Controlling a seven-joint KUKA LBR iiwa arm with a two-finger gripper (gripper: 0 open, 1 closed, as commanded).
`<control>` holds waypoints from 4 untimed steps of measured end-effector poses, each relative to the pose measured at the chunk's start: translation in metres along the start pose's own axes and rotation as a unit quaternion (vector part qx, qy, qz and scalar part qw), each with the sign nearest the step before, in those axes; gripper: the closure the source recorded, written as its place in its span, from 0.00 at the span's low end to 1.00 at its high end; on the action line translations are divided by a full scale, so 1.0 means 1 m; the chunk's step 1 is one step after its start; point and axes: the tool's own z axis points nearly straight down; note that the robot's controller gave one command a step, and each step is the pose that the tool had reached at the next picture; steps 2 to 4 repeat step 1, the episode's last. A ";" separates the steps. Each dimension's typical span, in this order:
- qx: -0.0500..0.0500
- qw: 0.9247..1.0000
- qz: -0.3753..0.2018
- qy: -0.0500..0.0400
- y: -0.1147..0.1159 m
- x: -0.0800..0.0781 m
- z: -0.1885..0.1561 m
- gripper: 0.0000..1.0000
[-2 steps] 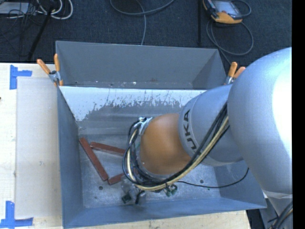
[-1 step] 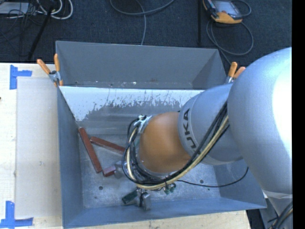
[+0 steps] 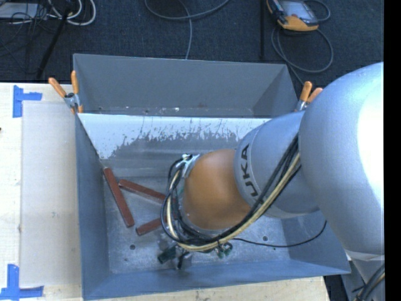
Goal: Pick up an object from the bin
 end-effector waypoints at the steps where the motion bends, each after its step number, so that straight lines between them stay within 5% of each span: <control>1: 0.001 1.000 -0.004 -0.002 -0.016 -0.004 -0.138 1.00; 4: 0.001 1.000 -0.004 -0.002 -0.016 -0.004 -0.138 1.00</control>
Offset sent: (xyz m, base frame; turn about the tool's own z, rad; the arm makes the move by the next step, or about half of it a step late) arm 0.0085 -0.0123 0.1348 -0.0102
